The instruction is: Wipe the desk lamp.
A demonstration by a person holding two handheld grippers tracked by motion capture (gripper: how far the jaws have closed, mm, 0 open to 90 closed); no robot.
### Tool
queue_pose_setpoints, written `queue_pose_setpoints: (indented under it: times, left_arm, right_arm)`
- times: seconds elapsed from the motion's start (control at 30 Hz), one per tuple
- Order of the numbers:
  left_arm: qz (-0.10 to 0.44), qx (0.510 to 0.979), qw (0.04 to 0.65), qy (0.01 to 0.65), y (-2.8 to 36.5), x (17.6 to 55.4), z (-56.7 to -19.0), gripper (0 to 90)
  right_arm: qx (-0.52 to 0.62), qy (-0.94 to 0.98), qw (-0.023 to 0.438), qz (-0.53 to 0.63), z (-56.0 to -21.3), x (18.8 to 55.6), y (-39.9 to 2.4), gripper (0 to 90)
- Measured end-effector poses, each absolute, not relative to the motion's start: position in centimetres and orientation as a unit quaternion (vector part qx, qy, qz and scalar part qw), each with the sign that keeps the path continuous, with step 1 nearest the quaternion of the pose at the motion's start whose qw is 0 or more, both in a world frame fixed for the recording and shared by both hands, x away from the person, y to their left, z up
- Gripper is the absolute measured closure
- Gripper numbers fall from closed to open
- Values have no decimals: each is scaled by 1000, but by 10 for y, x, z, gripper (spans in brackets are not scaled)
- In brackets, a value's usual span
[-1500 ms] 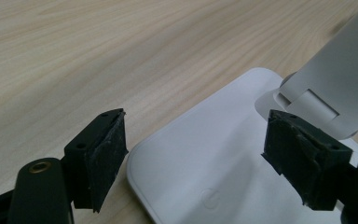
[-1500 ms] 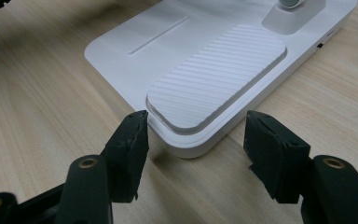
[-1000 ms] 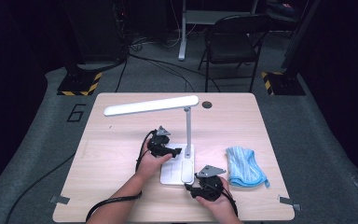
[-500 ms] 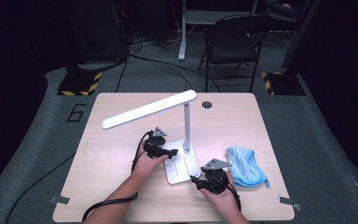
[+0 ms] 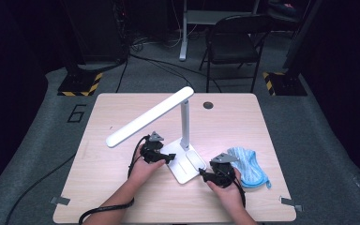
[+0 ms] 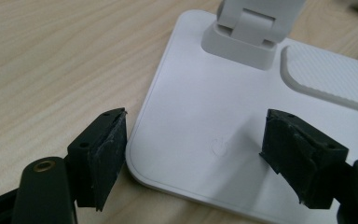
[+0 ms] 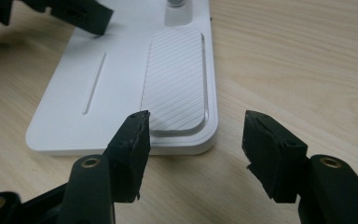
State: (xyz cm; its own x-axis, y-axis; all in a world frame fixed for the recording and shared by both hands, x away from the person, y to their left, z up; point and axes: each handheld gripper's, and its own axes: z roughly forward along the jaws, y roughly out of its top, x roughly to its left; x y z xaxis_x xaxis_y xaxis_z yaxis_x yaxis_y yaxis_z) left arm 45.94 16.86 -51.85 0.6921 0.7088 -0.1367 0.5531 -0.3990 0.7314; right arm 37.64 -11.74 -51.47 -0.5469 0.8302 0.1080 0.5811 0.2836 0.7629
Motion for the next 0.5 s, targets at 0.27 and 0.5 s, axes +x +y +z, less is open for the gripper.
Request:
queue_pose_setpoints:
  times: [0.27,0.5]
  left_arm:
    - [88,832,397,376,170,447,-519,248]
    - [79,836,398,370,166,436,-519,247]
  right_arm:
    - [454,776,146,412,-513,362,-120,371]
    - [428,797,130,407,-519,341,-107,339]
